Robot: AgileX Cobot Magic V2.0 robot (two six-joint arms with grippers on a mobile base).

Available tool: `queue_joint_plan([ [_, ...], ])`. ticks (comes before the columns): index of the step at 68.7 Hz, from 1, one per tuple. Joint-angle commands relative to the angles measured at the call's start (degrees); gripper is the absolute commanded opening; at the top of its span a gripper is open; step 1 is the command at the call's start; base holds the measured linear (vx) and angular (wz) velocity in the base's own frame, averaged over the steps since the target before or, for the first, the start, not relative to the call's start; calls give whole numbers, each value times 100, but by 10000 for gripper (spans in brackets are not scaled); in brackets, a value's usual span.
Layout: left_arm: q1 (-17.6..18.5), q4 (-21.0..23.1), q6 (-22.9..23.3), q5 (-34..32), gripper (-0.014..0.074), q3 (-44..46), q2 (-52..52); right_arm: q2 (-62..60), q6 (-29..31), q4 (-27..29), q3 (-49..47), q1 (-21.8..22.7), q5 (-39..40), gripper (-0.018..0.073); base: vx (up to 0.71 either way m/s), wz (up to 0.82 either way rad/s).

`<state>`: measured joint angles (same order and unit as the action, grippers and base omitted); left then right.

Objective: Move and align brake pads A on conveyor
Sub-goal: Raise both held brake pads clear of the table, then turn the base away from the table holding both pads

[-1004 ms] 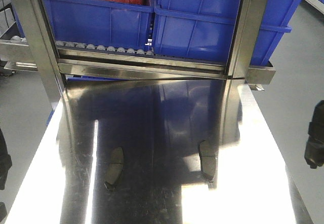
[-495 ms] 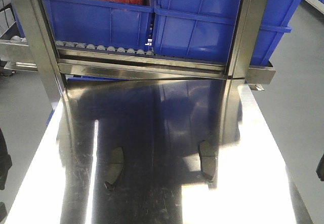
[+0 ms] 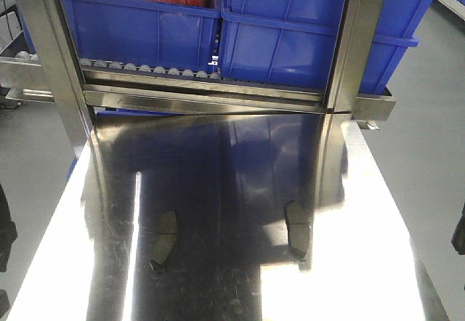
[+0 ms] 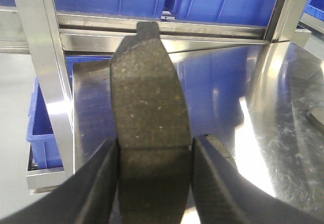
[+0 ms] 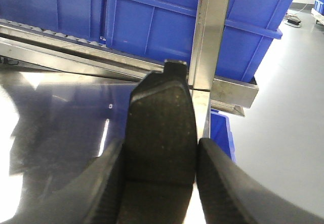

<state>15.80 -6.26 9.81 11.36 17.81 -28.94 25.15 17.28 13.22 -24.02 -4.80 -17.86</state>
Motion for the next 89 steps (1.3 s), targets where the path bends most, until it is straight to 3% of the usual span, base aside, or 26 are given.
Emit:
queue_joint_plan([
  [1, 11, -5, 8, -555, -6, 167, 8, 38, 65, 27, -179, 12, 590, -4, 0, 0],
  [40, 11, -5, 8, -555, -6, 167, 8, 38, 65, 27, -179, 12, 590, -4, -3, 12],
  [89, 11, -5, 8, -555, -6, 167, 8, 38, 65, 27, -179, 12, 549, -4, -17, 66],
])
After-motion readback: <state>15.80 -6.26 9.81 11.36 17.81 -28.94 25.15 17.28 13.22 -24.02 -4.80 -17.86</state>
